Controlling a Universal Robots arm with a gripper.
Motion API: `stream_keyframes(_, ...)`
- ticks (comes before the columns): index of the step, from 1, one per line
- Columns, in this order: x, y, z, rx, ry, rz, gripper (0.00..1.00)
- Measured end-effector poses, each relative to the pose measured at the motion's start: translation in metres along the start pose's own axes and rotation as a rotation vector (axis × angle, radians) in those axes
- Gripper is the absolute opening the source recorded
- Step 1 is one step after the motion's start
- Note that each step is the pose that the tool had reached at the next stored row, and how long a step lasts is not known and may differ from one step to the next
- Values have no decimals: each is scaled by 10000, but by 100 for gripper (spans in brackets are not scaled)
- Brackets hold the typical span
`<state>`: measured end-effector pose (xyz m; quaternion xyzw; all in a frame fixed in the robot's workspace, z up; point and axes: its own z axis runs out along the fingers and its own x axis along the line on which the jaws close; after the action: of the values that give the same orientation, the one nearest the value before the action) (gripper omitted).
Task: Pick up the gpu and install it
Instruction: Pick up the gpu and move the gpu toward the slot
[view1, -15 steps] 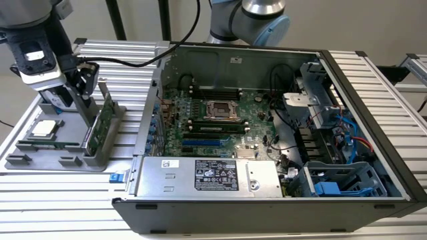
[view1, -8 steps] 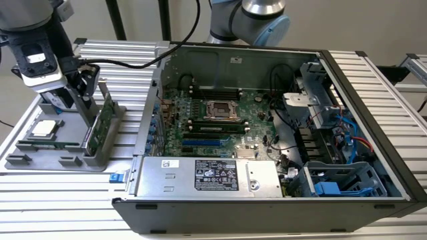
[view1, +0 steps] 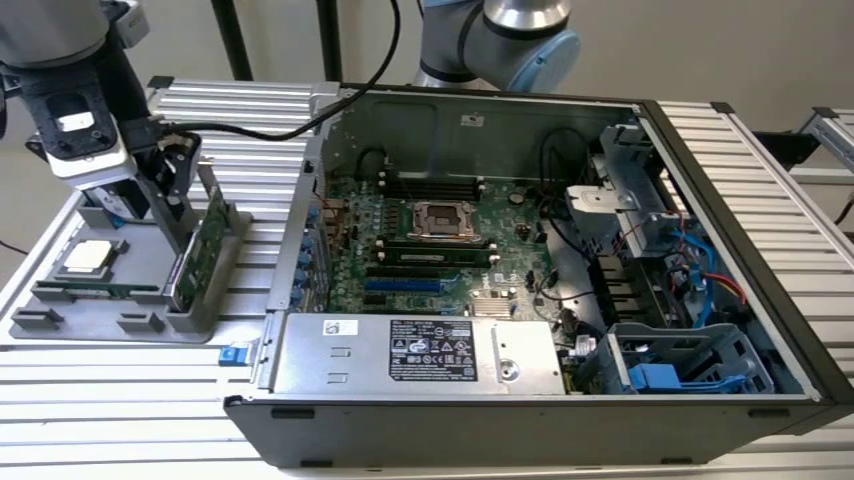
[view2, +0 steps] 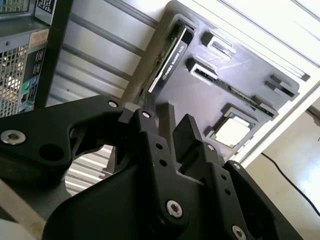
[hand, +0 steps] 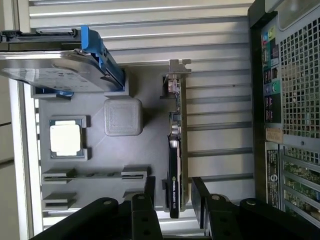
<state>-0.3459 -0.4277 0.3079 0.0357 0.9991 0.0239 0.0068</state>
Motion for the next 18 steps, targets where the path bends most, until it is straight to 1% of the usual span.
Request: stream_keyframes(18,-2,-6,82,0,2,0,100)
